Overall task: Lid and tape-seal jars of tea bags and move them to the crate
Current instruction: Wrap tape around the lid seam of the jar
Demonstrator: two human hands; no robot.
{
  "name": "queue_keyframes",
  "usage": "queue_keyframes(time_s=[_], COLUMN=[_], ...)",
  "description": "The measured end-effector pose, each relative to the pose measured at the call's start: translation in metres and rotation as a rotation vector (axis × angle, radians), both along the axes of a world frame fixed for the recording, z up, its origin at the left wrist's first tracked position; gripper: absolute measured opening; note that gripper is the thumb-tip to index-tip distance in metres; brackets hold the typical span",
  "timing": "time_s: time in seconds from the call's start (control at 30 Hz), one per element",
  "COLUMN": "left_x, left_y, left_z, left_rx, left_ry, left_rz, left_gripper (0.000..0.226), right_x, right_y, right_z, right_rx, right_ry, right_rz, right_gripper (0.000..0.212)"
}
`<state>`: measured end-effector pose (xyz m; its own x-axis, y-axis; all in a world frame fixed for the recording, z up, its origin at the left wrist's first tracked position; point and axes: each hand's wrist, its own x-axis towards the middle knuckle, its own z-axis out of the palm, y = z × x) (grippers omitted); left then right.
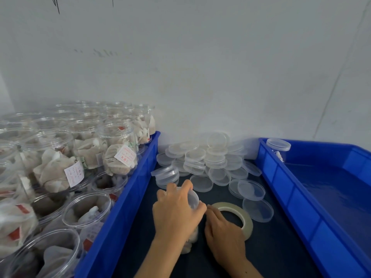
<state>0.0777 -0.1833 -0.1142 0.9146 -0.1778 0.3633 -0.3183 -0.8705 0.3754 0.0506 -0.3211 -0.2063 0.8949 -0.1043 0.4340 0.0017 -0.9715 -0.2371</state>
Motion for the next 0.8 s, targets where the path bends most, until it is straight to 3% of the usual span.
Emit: queue_keyframes(time_s=[0.13, 0.3, 0.37, 0.4, 0.5, 0.53, 0.7, 0.8], left_x=[0.01, 0.03, 0.038, 0.042, 0.05, 0.05, 0.043, 0.041], left_y=[0.009, 0.02, 0.022, 0.022, 0.021, 0.02, 0.018, 0.012], left_z=[0.004, 0.013, 0.018, 0.021, 0.026, 0.027, 0.021, 0.019], left_rx=[-0.04, -0.129, -0.165, -0.178, -0.203, -0.205, -0.413, -0.693], left_ry=[0.04, 0.118, 0.159, 0.187, 0.235, 0.231, 0.298, 0.446], left_rz=[-0.068, -0.143, -0.151, -0.152, -0.152, -0.152, -0.191, -0.215], left_gripper=[0.036, 0.027, 0.026, 0.025, 0.026, 0.026, 0.022, 0.023], right_x=[0.001, -0.01, -0.01, -0.01, -0.01, -0.009, 0.002, 0.003], right_y=[0.003, 0.006, 0.003, 0.002, 0.008, 0.013, 0.034, 0.038], right_z=[0.006, 0.018, 0.024, 0.032, 0.051, 0.056, 0.062, 0.074], right_rx=[-0.05, -0.261, -0.19, -0.053, 0.728, 0.87, 0.934, 0.767], right_ry=[0.03, -0.014, -0.067, -0.07, 0.167, 0.218, 0.205, 0.161], right_rz=[-0.02, 0.065, 0.125, 0.172, 0.314, 0.354, 0.376, 0.255], right_gripper=[0.035, 0.036, 0.029, 0.028, 0.054, 0.068, 0.119, 0.133])
